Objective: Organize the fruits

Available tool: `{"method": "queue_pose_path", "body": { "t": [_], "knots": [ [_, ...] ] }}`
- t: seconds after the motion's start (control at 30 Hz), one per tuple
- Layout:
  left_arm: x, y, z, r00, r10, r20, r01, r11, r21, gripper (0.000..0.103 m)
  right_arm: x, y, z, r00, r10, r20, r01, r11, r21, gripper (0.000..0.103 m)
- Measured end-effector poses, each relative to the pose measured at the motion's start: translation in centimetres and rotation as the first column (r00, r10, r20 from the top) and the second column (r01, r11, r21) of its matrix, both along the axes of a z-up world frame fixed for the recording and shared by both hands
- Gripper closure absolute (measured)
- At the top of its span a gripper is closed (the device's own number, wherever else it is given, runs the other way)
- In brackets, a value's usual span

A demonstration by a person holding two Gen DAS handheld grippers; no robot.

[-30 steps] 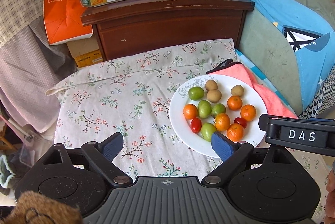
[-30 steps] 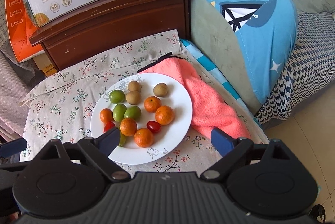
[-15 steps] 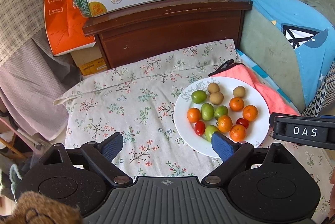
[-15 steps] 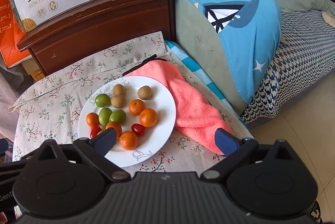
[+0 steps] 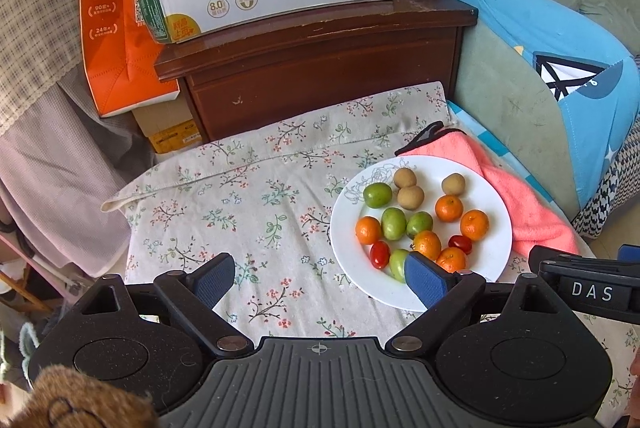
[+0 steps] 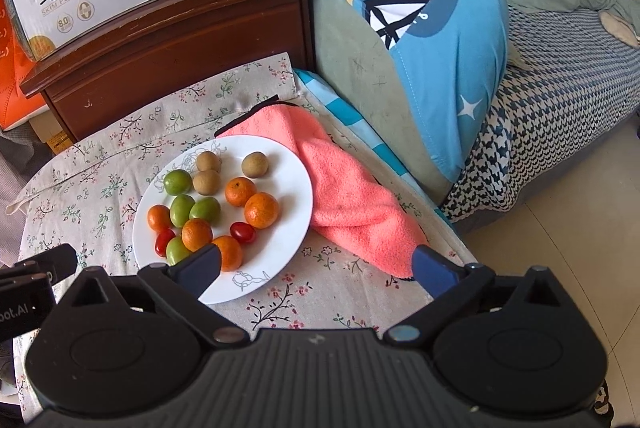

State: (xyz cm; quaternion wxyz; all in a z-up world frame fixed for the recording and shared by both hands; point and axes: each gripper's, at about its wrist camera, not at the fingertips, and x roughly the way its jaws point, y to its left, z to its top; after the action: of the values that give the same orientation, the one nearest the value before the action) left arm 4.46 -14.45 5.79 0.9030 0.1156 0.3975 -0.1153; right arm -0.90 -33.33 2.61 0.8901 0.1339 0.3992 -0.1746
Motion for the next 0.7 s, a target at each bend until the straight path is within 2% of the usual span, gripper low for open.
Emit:
{"method": "queue_pose_path", "body": {
  "t": [0.7],
  "knots": [
    [2.8, 0.0, -1.3, 0.999, 0.007, -0.036, -0.007, 1.0, -0.006, 0.01, 0.7, 0.3, -0.8, 0.999, -0.016, -0.034, 0.015, 1.0, -0.019, 0.002]
  ]
}}
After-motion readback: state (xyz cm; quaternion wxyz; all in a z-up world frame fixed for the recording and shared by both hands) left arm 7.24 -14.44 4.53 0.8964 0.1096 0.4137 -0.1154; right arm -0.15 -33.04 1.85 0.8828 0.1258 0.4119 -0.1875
